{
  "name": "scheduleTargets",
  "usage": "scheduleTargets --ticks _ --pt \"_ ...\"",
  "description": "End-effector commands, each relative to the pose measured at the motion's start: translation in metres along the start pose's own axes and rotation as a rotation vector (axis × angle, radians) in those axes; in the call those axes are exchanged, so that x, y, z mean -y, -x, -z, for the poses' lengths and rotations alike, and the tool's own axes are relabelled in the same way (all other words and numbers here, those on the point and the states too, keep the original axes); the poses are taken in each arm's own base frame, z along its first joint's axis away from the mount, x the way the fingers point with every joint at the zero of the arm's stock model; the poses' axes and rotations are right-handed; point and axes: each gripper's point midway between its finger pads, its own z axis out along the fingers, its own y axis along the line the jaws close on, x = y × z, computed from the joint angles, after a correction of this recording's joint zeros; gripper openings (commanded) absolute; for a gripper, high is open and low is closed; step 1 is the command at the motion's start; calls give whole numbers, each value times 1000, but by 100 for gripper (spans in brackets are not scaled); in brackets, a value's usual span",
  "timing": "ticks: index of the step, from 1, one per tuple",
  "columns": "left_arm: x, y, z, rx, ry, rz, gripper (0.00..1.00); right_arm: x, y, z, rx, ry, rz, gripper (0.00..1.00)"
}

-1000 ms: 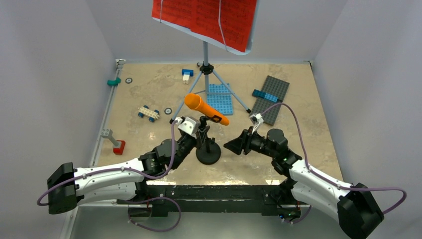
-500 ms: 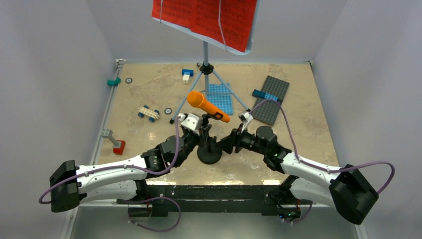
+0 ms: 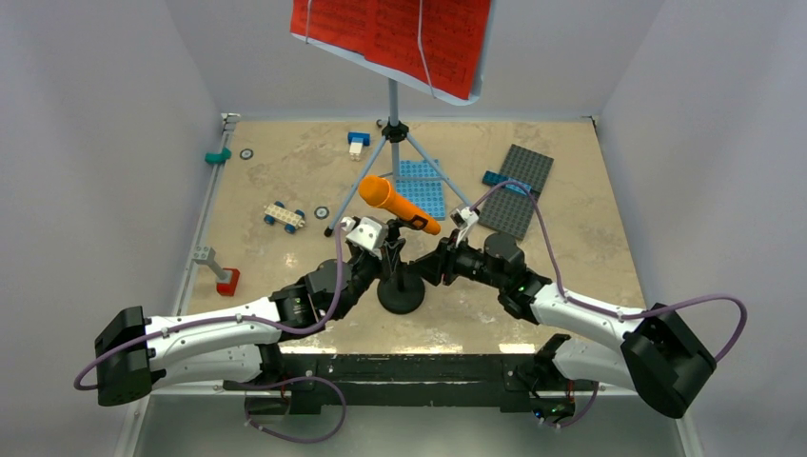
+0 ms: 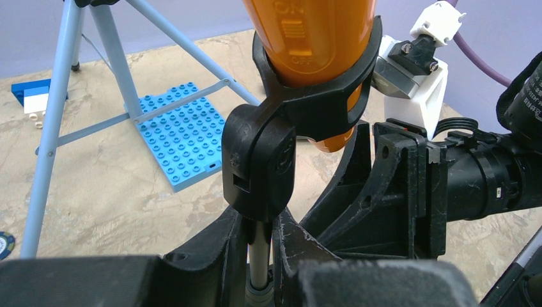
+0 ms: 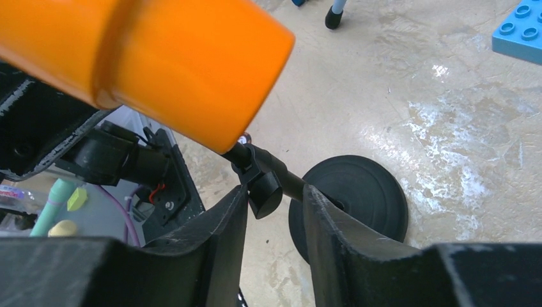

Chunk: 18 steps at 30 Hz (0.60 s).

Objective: Pack up the instrument practice props

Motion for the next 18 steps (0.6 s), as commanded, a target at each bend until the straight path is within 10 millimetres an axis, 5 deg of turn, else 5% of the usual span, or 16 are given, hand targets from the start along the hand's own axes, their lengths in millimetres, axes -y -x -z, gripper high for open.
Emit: scheduleTargets --ticks 1,11,18 --pt "12 -2 2 -12 -47 57 0 -15 20 -5 51 54 79 35" --pt "14 -8 4 -14 -62 62 0 -17 10 -12 -13 94 94 44" --pt "14 -12 5 -20 -63 61 0 -21 11 -9 5 126 140 13"
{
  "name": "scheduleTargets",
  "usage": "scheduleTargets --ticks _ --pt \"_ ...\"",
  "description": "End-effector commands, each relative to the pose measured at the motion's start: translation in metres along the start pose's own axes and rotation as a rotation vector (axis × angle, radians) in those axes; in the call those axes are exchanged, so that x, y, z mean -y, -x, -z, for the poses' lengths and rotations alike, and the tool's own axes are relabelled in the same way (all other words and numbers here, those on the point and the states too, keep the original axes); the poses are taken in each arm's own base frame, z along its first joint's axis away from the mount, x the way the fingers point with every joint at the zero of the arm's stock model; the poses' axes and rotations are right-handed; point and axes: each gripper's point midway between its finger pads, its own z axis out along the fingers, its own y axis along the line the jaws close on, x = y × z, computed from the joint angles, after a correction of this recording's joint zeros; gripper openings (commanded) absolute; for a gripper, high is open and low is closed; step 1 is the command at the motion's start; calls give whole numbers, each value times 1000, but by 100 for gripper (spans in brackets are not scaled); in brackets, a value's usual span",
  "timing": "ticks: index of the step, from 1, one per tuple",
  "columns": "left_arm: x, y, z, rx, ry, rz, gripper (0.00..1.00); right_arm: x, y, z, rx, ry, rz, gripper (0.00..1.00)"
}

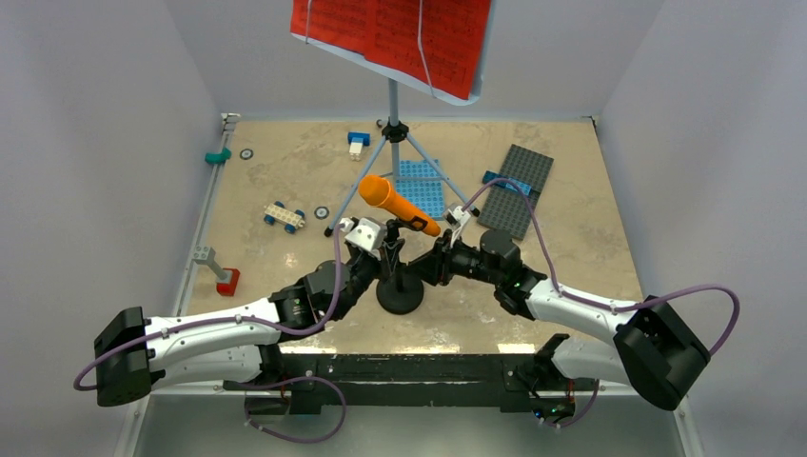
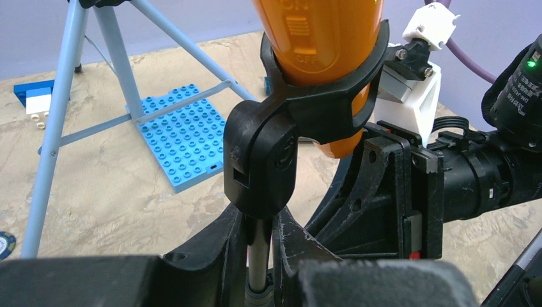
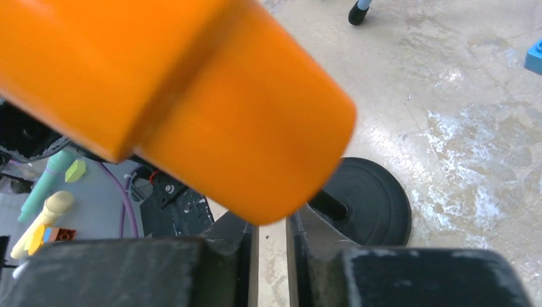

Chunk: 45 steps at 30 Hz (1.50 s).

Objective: Pack up the instrument practice props

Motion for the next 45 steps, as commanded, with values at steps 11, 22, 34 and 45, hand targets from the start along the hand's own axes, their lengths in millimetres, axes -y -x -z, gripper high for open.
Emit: scheduleTargets --ticks 11,22,34,45 --pt "13 -28 4 -72 -48 63 0 5 21 3 146 -199 441 0" --pt "7 -42 9 -83 -41 73 0 -6 26 21 167 -459 856 0" --pt "3 -52 14 -74 -43 75 0 -17 -10 4 65 -621 1301 0" --pt "-1 -55 15 -69 -31 68 0 -30 5 18 105 -600 1127 33"
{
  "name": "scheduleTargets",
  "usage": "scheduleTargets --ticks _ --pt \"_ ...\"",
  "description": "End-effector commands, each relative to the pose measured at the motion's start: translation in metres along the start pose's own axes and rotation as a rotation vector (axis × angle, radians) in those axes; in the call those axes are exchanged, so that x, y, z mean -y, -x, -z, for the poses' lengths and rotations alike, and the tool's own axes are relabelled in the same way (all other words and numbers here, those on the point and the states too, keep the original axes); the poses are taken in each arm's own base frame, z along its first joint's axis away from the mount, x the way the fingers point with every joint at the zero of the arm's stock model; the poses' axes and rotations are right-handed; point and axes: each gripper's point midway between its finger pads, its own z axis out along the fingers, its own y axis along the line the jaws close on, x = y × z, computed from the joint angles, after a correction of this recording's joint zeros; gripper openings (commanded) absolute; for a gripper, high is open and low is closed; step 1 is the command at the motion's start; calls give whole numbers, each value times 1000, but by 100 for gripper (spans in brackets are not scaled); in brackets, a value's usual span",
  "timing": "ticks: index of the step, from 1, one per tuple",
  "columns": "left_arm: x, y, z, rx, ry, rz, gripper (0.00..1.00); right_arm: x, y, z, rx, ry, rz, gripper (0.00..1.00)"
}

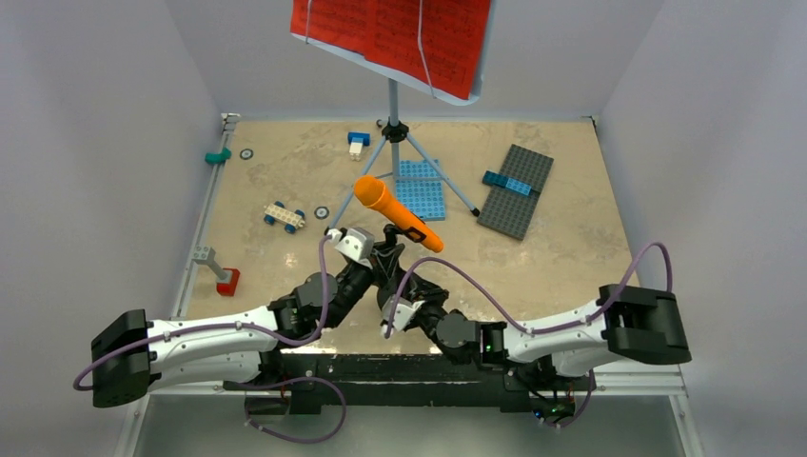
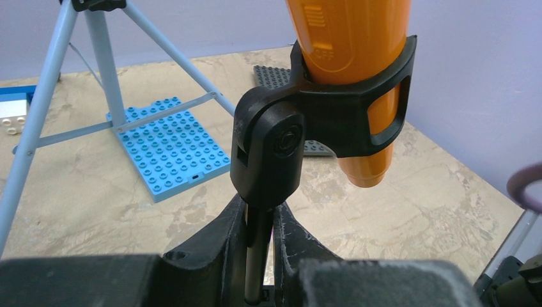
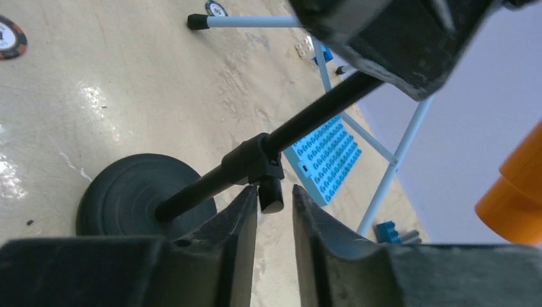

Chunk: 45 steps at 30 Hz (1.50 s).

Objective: Pack up the instrument practice props

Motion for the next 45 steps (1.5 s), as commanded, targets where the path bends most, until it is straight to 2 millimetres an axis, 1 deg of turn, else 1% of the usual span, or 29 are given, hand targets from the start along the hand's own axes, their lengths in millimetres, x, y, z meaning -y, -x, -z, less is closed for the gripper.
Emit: scheduleTargets --ticks 1,2,4,7,9,11,13,17,19,21,23,24,27,29,31,36,45 --pt "-8 -51 10 -148 19 -6 0 22 8 7 -48 -36 -149 44" --pt "-8 -51 10 -147 22 -7 0 25 11 9 -57 -35 -185 52" --pt "-10 -50 10 -143 31 -8 0 32 17 16 -70 -13 -270 62" --pt "-11 -47 9 -136 41 -8 0 42 31 28 -32 28 -418 72" --pt "-11 -45 8 -132 46 -11 0 49 37 36 -13 45 -511 75" --pt "-11 -43 7 -127 46 -12 0 55 37 42 -13 71 -619 75" --pt "-11 -42 7 -117 50 -14 0 60 38 49 -3 124 -792 75" --pt "-8 -37 5 -99 39 1 0 61 29 56 21 243 -1110 72" --pt "-4 -34 4 -90 29 3 0 61 30 57 34 300 -1231 72" --pt "-3 -33 3 -81 25 -3 0 60 32 56 30 344 -1304 72" --pt "-2 -30 3 -65 17 -9 0 57 39 55 25 405 -1369 73" --pt "-1 -27 2 -45 12 -9 0 51 40 53 4 446 -1400 73" --pt "1 -18 1 4 -6 -41 0 42 37 45 -58 544 -1531 75" --pt "1 -15 1 21 -7 -59 0 38 32 40 -64 592 -1627 75" --pt "1 -15 0 28 -8 -69 0 35 28 36 -73 625 -1691 74" --pt "3 -16 1 37 -13 -86 0 28 30 29 -88 718 -1763 72" --pt "5 -14 4 59 -23 -75 0 25 30 12 -120 743 -1825 65"
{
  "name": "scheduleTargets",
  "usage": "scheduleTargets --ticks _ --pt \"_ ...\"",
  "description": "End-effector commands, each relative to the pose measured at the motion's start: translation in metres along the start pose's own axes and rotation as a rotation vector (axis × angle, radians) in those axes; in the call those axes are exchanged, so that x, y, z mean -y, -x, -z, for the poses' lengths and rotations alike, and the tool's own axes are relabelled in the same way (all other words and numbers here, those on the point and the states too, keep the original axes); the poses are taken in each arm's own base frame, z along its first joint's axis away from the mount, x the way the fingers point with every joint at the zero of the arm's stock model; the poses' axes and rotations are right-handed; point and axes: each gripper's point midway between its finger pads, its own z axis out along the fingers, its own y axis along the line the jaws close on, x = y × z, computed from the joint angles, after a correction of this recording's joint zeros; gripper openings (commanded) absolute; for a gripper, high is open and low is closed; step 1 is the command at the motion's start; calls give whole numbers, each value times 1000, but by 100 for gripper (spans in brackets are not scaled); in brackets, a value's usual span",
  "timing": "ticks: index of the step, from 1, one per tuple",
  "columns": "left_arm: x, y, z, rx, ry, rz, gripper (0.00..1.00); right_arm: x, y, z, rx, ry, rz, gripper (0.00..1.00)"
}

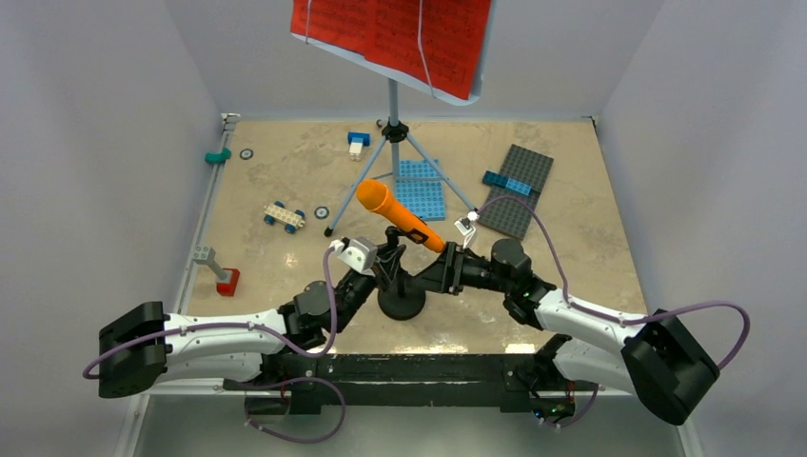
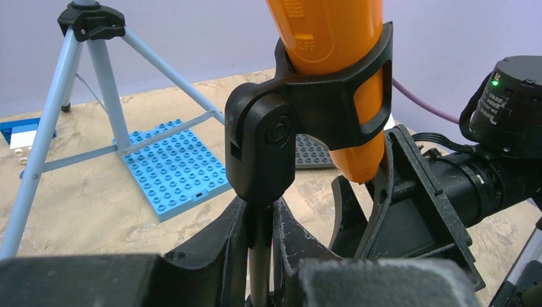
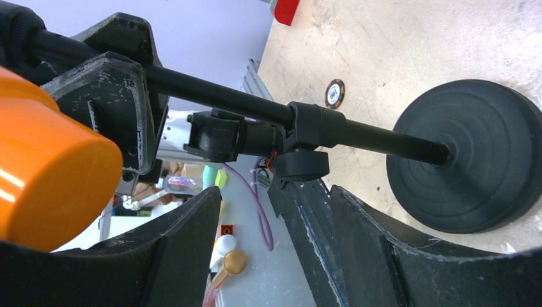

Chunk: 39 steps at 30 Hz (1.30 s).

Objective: Pack up the instrument practice props

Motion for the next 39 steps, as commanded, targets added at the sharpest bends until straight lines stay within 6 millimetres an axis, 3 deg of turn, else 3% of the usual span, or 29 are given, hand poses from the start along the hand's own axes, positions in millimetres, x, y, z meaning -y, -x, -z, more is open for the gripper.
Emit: scheduleTargets --ticks 1,13,23,27,30,39 --pt "0 -16 7 -33 -4 -4 0 -27 13 -7 5 101 -10 64" --pt "2 -16 9 -26 2 -9 0 -8 22 -15 52 67 -159 60" --pt "6 -15 8 -22 0 -23 0 -7 22 -18 41 73 -150 26" --pt "8 -16 8 -28 -2 -23 0 -6 23 -18 42 60 -73 15" --pt "9 -19 7 -44 0 -22 0 2 29 -18 58 -11 45 0" --pt "12 -29 6 -79 4 -28 0 21 46 -5 93 -220 423 0"
